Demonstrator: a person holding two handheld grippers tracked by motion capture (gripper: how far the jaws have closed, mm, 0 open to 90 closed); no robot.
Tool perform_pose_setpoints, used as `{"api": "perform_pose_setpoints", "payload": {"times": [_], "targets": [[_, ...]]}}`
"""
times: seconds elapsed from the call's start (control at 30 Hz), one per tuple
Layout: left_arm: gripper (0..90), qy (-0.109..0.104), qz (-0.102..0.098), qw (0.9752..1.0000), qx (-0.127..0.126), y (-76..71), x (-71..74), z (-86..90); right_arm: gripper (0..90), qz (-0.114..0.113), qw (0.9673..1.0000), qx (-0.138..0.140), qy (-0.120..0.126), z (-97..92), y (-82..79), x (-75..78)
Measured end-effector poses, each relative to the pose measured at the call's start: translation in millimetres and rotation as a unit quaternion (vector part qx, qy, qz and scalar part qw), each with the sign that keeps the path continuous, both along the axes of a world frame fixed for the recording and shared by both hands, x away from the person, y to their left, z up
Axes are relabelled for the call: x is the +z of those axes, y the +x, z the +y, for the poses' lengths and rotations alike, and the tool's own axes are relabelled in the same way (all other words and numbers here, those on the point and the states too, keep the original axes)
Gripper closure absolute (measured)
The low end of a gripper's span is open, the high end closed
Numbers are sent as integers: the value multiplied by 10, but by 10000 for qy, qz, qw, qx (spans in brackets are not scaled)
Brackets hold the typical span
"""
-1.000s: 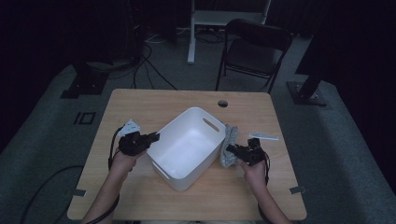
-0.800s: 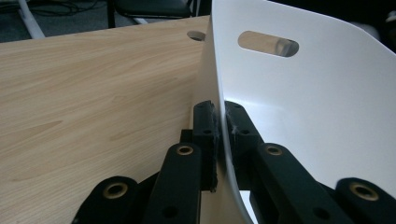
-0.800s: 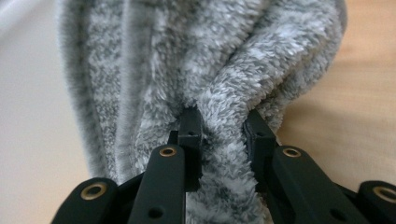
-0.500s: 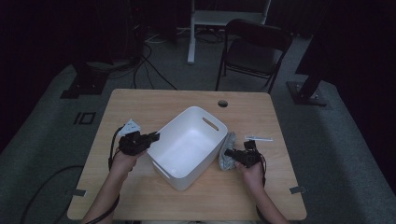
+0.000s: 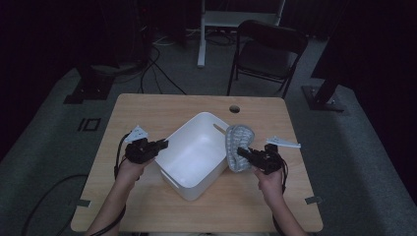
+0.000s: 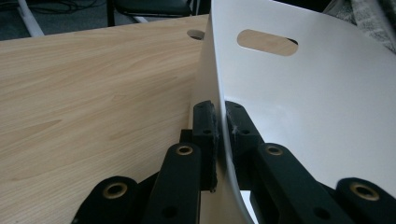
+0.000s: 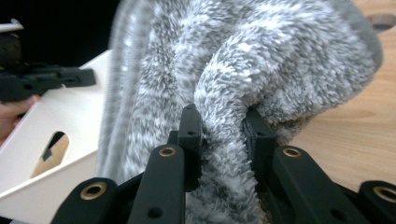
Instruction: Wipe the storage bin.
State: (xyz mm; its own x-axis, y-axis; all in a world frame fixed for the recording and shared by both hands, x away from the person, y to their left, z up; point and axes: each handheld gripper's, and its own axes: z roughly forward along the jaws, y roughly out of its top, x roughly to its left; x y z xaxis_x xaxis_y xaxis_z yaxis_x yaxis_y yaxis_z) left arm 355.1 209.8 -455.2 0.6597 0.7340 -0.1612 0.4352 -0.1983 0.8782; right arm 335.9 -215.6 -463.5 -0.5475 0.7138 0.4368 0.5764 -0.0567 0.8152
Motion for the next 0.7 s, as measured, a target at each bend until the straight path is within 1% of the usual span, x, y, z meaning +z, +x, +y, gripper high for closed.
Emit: {"api": "perform_pose_setpoints", "payload": {"times": [0.1, 0.4, 0.57, 0.7], "targets": [[841, -16, 5, 10000, -11, 2, -2, 2, 736, 37, 10000, -34, -42, 31, 15, -57], [840, -24, 2, 10000, -7, 4, -3, -1, 735, 156, 9990, -92, -398, 101, 32, -170], [840, 0, -2, 10000, -19, 7, -1, -3, 735, 264, 9987, -106, -417, 105, 55, -228], [839, -15, 3, 10000, -11, 10, -3, -5, 735, 287, 9986, -99, -432, 104, 65, -254]]}}
